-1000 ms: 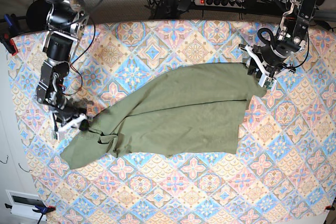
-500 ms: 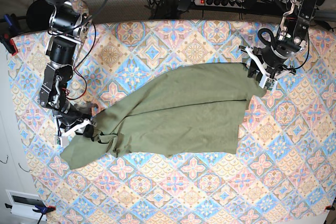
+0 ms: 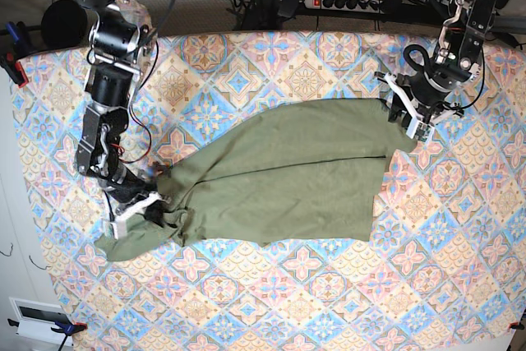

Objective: Layout the t-shirt on the table in an organized manner, then fold the t-shirt properly
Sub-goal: 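Release and regrasp the shirt with the right gripper, pulling it flat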

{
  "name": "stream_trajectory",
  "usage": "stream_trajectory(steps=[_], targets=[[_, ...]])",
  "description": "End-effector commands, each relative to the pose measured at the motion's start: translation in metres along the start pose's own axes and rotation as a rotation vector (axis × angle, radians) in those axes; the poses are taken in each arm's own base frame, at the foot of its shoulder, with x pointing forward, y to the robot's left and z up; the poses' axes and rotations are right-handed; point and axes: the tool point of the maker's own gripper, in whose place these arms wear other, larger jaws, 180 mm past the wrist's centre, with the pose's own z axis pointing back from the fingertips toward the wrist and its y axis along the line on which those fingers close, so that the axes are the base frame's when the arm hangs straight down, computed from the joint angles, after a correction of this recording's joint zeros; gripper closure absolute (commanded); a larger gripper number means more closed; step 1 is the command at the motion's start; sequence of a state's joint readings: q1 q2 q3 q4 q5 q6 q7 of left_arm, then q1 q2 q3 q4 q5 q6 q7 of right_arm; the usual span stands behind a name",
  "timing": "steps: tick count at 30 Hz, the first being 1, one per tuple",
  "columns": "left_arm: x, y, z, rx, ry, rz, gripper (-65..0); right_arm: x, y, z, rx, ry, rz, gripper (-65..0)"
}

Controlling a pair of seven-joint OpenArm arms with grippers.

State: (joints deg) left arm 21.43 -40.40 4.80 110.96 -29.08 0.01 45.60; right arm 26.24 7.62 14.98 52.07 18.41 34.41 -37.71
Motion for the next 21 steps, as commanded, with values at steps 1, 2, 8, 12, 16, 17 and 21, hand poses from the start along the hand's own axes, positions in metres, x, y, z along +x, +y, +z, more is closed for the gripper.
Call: stream_trajectory(steps=[1,2,8,12,16,17,21], targets=[[0.012,0.005,0.003,0.011,-0.040,-0.018,-14.1,0.052,0.021,-0.001,0.070,-0.121,0.053,-1.3],[0.012,0.005,0.003,0.011,-0.040,-0.018,-14.1,0.056,0.034,-0.004,0.107,-0.125,0.078,-1.1],[0.011,0.005,0.003,0.010,-0.037,-0.017,-14.1,0.081,0.133,-0.029,0.286,-0.138,0.240,-1.1],[0.011,0.003,0.003,0.008,-0.038,-0.012,-14.1,0.090,0.221,-0.041,0.437,-0.132,0.437,-1.1],[0.011,0.003,0.003,0.008,-0.038,-0.012,-14.1,0.069,0.291,-0.046,0.569,-0.088,0.637,-1.1],[0.011,0.003,0.003,0.008,-0.038,-0.012,-14.1,0.061,0.304,-0.046,0.598,-0.087,0.663,-1.6],[0.011,0.003,0.003,0.008,-0.038,-0.012,-14.1,0.058,0.321,-0.045,0.626,-0.126,0.675,-8.6]])
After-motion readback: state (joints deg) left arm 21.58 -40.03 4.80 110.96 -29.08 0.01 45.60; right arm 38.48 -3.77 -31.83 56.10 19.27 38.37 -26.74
